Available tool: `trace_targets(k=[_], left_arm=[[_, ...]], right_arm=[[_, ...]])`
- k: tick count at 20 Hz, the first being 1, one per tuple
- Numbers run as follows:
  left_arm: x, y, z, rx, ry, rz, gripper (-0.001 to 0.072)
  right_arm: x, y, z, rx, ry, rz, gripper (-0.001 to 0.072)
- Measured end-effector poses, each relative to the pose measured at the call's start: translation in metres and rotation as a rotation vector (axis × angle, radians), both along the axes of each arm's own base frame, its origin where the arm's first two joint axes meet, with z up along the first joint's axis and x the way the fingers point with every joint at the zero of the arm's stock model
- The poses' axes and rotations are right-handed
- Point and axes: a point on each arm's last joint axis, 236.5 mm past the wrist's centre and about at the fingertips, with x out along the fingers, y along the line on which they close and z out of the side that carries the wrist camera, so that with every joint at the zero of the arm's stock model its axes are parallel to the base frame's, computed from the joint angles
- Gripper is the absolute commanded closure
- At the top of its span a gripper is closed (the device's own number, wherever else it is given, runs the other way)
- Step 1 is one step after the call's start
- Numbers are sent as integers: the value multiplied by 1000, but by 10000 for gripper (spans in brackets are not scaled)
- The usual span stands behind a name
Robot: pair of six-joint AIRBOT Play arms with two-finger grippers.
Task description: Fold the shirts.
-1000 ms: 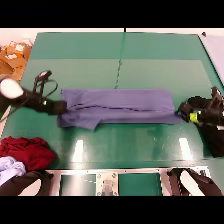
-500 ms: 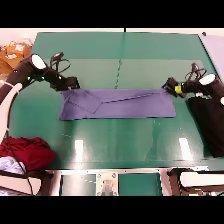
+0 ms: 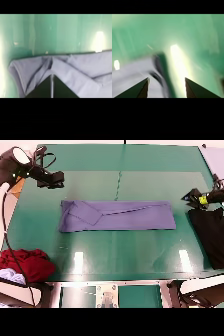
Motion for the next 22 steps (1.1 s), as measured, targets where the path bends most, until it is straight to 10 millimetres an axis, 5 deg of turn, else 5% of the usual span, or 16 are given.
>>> trace_targets(k=[3, 6, 7, 9, 12, 15, 22], left_arm=[[-9, -15, 2, -32, 32, -28, 684], [-14, -42, 5, -57, 38, -74, 684], [-16, -54, 6, -63, 36, -96, 684], [-19, -78, 8, -71, 20, -137, 684], [-20, -114, 9, -80, -17, -189, 685], [-25, -164, -11, -120, -5, -252, 685], [-76, -346, -100, -357, 90, -438, 685]], right_arm=[[-22, 17, -33, 120, 84, 115, 198], [-28, 56, -46, 281, 101, 221, 206], [-29, 70, -49, 319, 109, 256, 258], [-31, 87, -58, 334, 123, 317, 664], [-27, 98, -50, 329, 110, 398, 694], [-17, 102, -1, 313, 32, 448, 693], [-34, 135, 153, 189, -196, 540, 693]])
